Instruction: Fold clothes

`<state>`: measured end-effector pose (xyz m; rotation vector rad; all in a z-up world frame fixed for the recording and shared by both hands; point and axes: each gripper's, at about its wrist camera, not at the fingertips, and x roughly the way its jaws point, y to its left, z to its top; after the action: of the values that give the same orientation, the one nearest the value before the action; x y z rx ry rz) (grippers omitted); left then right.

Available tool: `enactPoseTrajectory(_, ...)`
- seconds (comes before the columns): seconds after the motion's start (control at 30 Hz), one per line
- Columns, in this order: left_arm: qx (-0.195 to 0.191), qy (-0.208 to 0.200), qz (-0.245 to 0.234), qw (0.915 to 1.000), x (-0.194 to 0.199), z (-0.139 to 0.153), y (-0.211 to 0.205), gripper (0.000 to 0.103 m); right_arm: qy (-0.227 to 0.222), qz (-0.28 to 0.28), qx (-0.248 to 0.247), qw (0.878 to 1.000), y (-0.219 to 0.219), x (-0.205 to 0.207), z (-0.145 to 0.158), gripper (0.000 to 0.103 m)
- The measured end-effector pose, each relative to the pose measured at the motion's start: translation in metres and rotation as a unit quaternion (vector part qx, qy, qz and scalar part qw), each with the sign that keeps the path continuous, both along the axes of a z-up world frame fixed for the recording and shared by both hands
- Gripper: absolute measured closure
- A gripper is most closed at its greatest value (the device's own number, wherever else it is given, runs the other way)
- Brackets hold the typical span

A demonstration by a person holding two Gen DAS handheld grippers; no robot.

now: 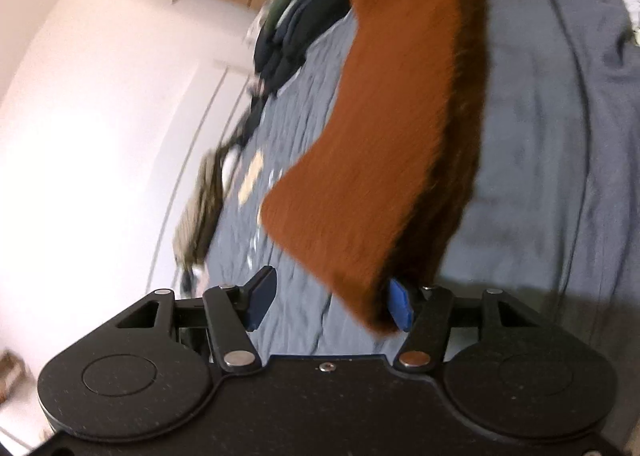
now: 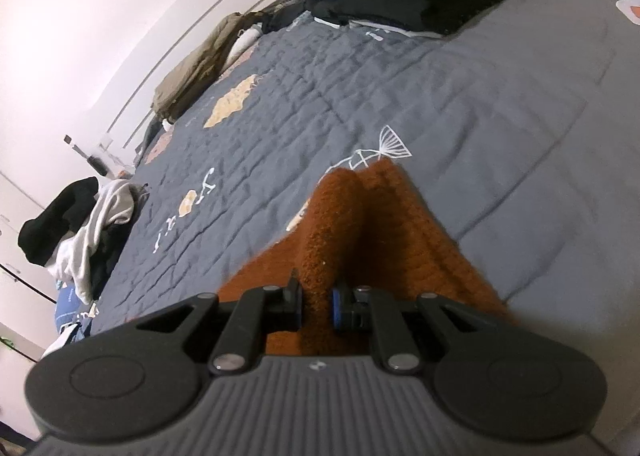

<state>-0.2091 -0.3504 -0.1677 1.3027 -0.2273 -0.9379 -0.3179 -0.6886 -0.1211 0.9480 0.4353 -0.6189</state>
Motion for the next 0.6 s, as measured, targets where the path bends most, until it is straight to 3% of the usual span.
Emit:
enactPoseTrajectory(0.1,-0.011,-0.019,-0.006,0.9997,-0.001,-0.013,-0.013,0.046,0.005,-0.004,0.002,1.0,0.0,0.0,-0.002,0.089)
enactPoseTrajectory(0.17,-0.004,-0.022,0.004,0.9997,0.004,-0.021,-0.018,0.067,0.008,-0.004,0.0,1.0,0.0,-0.001,-0.002,0.089)
enactPoseTrajectory(0.2,0.001,-0.026,0.01,0.9996,0.006,-0.024,-0.019,0.085,0.01,-0.004,-0.002,1.0,0.0,-0.001,-0.003,0.089)
enactPoseTrajectory(0.23,0.008,-0.036,0.016,0.9992,0.008,-0.026,-0.019,0.088,0.012,-0.004,-0.003,1.0,0.0,-0.001,-0.003,0.089)
enactPoseTrajectory(0.4,0.009,-0.045,0.044,0.998,0.013,-0.02,-0.017,0.09,0.035,-0.005,-0.004,0.999,0.0,0.001,-0.01,0.089)
enactPoseTrajectory(0.6,0.028,-0.072,0.027,0.9966,0.005,-0.039,-0.016,0.087,0.051,0.003,-0.044,0.998,0.006,0.004,-0.005,0.087)
